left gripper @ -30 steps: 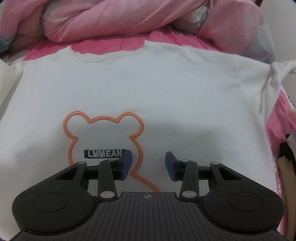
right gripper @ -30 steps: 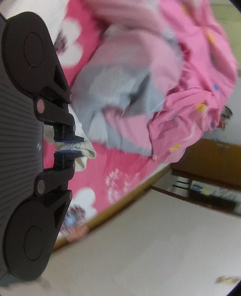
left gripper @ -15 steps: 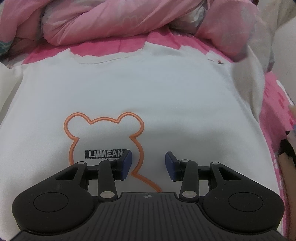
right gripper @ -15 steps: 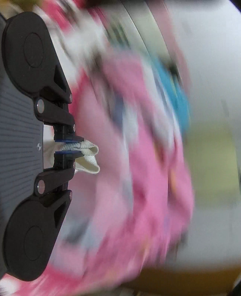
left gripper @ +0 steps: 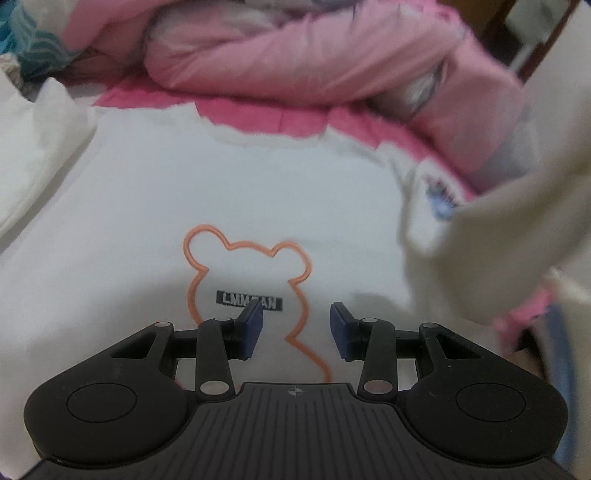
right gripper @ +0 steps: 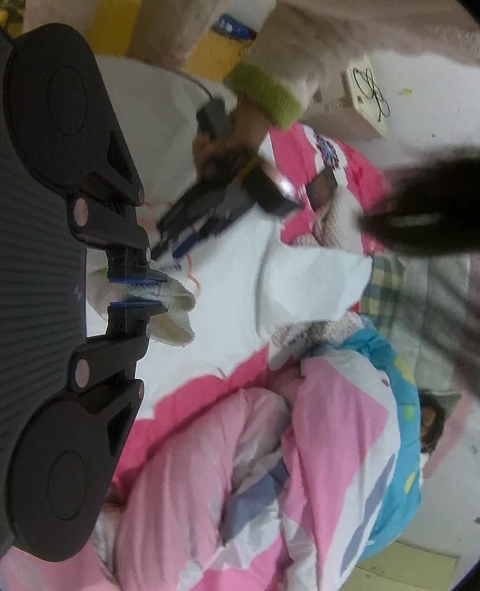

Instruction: Fold clothes

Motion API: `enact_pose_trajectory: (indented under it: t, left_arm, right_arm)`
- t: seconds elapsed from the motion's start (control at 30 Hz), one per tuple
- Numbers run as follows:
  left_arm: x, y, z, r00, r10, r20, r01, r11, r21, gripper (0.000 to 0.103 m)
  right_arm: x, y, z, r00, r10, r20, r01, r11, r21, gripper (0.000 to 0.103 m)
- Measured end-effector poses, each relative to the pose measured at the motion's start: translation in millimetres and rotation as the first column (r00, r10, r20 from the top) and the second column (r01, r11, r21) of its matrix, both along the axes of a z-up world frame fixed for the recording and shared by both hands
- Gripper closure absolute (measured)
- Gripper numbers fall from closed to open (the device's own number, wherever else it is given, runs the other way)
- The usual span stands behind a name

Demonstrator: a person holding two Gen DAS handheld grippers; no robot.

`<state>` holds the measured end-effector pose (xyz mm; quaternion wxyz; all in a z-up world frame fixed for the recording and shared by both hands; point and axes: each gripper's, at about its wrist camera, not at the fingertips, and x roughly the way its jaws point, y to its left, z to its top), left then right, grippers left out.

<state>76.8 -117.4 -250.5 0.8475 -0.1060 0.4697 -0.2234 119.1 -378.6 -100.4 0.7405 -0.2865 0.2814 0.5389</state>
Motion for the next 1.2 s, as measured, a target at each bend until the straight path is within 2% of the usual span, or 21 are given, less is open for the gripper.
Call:
enact_pose_trajectory:
  t: [0.07, 0.13, 0.2, 0.27, 0.33, 0.4, 0.5, 0.57, 0.63, 0.7, 0.73, 0.83, 0.9, 0.93, 0.97, 1.0, 1.03, 1.1, 1.13, 1.2]
  left_arm:
    - [-2.0, 8.6, 5.1, 1.000, -0.004, -0.021, 0.003, 0.999, -0.055, 0.062]
    - [-3.4, 13.6, 7.9, 1.000, -0.007, -0.028, 0.004, 0.996, -0.084, 0.060]
    - [-4.2, 16.2, 9.9, 1.000, -0.015, -0.024, 0.013, 0.996, -0.090, 0.056]
    - [-3.4, 17.8, 10.3, 1.000, -0.019, -0.016, 0.018, 0.996, -0.084, 0.056]
    - [-0.9, 18.2, 10.2, 1.000, -0.022, -0.005, 0.022, 0.997, -0.072, 0.056]
    - [0.8, 19.2, 11.2, 0.999, -0.033, 0.015, 0.034, 0.998, -0.043, 0.054]
    - [5.4, 12.8, 11.8, 0.992, -0.105, 0.070, 0.100, 0.993, 0.064, 0.053]
    - [7.4, 4.7, 11.6, 0.975, -0.189, 0.116, 0.170, 0.973, 0.158, 0.053]
    - [7.5, -8.0, 9.3, 0.932, -0.321, 0.165, 0.272, 0.925, 0.266, 0.053]
    - [7.0, -21.2, 5.0, 0.867, -0.458, 0.198, 0.369, 0.856, 0.362, 0.053]
    - [6.3, -28.1, 1.1, 0.830, -0.519, 0.204, 0.411, 0.817, 0.406, 0.053]
    - [3.8, -46.9, -13.9, 0.708, -0.678, 0.197, 0.510, 0.684, 0.521, 0.051]
    - [1.6, -56.0, -25.9, 0.632, -0.756, 0.171, 0.552, 0.594, 0.585, 0.051]
    - [0.1, -59.7, -32.0, 0.596, -0.788, 0.156, 0.566, 0.550, 0.614, 0.051]
    - [-0.2, -61.7, -37.4, 0.571, -0.808, 0.146, 0.570, 0.519, 0.637, 0.051]
    - [-0.8, -63.3, -42.0, 0.548, -0.825, 0.142, 0.573, 0.493, 0.655, 0.051]
    - [-1.3, -64.0, -44.5, 0.533, -0.834, 0.144, 0.571, 0.480, 0.665, 0.051]
    - [-1.9, -65.1, -48.7, 0.506, -0.850, 0.150, 0.570, 0.460, 0.681, 0.051]
    - [-1.8, -65.2, -49.7, 0.498, -0.853, 0.157, 0.569, 0.458, 0.684, 0.051]
    - [-0.8, -65.1, -51.2, 0.486, -0.857, 0.170, 0.568, 0.458, 0.684, 0.051]
  right_arm:
    - [7.8, 13.7, -6.1, 0.999, -0.042, -0.022, 0.043, 0.998, 0.051, 0.088]
    - [16.5, 26.4, -10.5, 0.993, -0.099, -0.057, 0.105, 0.988, 0.111, 0.055]
    - [28.4, 30.2, -8.4, 0.980, -0.179, -0.090, 0.193, 0.965, 0.178, 0.053]
    - [35.6, 17.9, -0.9, 0.942, -0.296, -0.156, 0.326, 0.917, 0.230, 0.053]
    - [38.8, -1.0, 2.4, 0.876, -0.410, -0.254, 0.469, 0.845, 0.257, 0.053]
    - [36.6, -23.5, 0.7, 0.784, -0.496, -0.374, 0.600, 0.760, 0.250, 0.053]
    - [18.8, -46.0, -14.6, 0.648, -0.562, -0.514, 0.732, 0.647, 0.215, 0.053]
    - [5.7, -48.7, -33.1, 0.567, -0.593, -0.572, 0.788, 0.593, 0.166, 0.053]
    - [-7.8, -47.2, -54.1, 0.487, -0.620, -0.615, 0.831, 0.546, 0.107, 0.053]
    - [-18.6, -44.2, -82.0, 0.378, -0.651, -0.658, 0.876, 0.481, 0.027, 0.053]
    - [-21.9, -43.2, -96.0, 0.318, -0.673, -0.668, 0.898, 0.439, -0.015, 0.053]
    - [-27.4, -45.2, -134.2, 0.131, -0.725, -0.676, 0.953, 0.280, -0.115, 0.053]
    - [-28.6, -50.9, -159.6, -0.008, -0.696, -0.718, 0.971, 0.167, -0.172, 0.053]
    - [-29.8, -52.8, -170.8, -0.058, -0.667, -0.742, 0.972, 0.130, -0.193, 0.053]
    - [-30.3, -53.3, -179.2, -0.096, -0.645, -0.758, 0.973, 0.101, -0.209, 0.053]
    - [-29.6, -52.3, -185.8, -0.124, -0.629, -0.768, 0.972, 0.079, -0.222, 0.053]
    - [-28.7, -50.8, -191.3, -0.147, -0.610, -0.778, 0.971, 0.062, -0.231, 0.053]
    - [-26.1, -44.6, -198.2, -0.168, -0.573, -0.802, 0.969, 0.052, -0.241, 0.053]
    - [-25.0, -39.4, -198.5, -0.160, -0.578, -0.800, 0.969, 0.061, -0.237, 0.053]
    - [-21.2, -24.3, -193.6, -0.096, -0.640, -0.763, 0.973, 0.103, -0.209, 0.055]
